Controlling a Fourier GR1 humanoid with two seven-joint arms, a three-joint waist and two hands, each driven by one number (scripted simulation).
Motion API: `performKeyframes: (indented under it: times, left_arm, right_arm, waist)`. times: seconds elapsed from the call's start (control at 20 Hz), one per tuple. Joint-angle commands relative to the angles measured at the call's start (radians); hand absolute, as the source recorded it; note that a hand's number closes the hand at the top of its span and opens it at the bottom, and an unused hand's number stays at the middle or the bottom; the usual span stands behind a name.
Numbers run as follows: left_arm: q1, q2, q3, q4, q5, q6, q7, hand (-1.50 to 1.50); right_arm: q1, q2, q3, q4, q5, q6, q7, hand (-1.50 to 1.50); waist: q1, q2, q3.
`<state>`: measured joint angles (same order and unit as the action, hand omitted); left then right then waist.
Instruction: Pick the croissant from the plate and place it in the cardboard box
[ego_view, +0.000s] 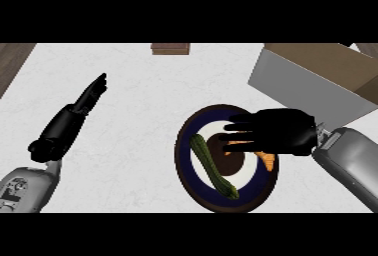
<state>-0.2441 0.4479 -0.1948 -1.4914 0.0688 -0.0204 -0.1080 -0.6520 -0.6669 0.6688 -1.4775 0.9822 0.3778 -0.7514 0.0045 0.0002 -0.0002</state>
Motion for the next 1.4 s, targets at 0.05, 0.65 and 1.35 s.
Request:
performKeyframes:
  times: [0.05, 0.65, 1.35]
  left_arm:
    - [-0.007, 0.006, 0.06, 0.029, 0.009, -0.055, -0.022, 0.0]
    - [0.006, -0.055, 0.085, -0.042, -0.067, -0.084, 0.044, 0.0]
    - [0.082, -0.105, 0.092, -0.116, -0.119, -0.097, 0.037, 0.0]
  right_arm:
    - [0.043, 0.039, 0.007, 0.004, 0.058, 0.039, -0.049, -1.5]
    - [0.038, 0.149, -0.065, 0.238, 0.249, -0.105, -0.104, -1.5]
    - [0.024, 0.299, -0.1, 0.46, 0.299, -0.314, -0.282, 1.5]
  waist:
    - [-0.003, 0.0, 0.0]
    - [0.0, 0.001, 0.0]
    - [0.013, 0.002, 0.001]
